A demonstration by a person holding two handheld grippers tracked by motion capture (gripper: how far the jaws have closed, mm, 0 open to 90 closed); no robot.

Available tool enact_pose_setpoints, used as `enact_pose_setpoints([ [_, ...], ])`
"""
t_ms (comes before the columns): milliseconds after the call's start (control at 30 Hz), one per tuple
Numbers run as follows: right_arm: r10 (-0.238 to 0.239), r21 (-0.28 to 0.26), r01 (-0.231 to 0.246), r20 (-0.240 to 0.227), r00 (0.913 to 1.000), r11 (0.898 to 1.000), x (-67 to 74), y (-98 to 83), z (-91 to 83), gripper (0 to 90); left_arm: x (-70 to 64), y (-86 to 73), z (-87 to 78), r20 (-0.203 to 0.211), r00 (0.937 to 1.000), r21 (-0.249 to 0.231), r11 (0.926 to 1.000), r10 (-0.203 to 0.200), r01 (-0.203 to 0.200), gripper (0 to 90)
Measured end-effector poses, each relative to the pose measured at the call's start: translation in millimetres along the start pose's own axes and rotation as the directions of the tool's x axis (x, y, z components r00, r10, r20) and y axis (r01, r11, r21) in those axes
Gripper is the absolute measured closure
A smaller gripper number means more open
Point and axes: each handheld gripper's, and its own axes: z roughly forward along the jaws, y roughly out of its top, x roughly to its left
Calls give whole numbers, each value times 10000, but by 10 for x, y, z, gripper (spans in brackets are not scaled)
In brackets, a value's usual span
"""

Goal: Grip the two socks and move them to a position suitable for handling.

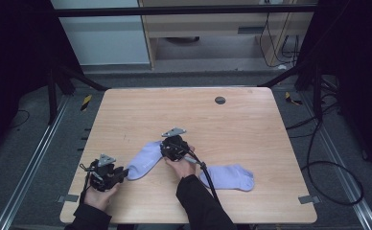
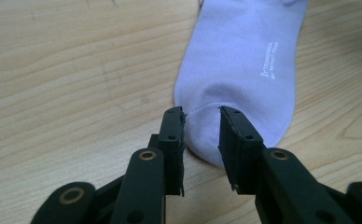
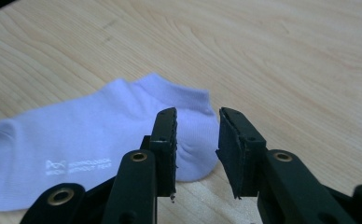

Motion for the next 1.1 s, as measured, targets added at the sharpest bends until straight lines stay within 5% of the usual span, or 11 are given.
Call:
enact_pose_setpoints([
  [333, 128, 656, -136, 117, 9998, 9978, -36, -103, 215, 718, -6, -5, 84, 101, 9999, 452, 9989, -136, 131, 779],
  [467, 338, 779, -333, -47, 9994, 9964, -42, -110, 218, 851, -12, 13, 94, 182, 9998, 573, 9984, -34, 23, 853],
  [600, 317, 912, -311, -46, 9995, 9953, -14, -95, 202, 878, -7, 32, 101, 199, 9998, 551, 9985, -14, 3, 869],
  [900, 424, 76, -420, -597, 9973, 9991, 54, -136, -118, 875, 141, 134, 30, -195, 9996, 48, 9998, -193, 194, 873],
  [1100, 544, 211, -531, -659, 9963, 9984, 159, -314, -267, 869, 175, 206, 109, -538, 9985, 129, 9999, 30, -23, 872],
])
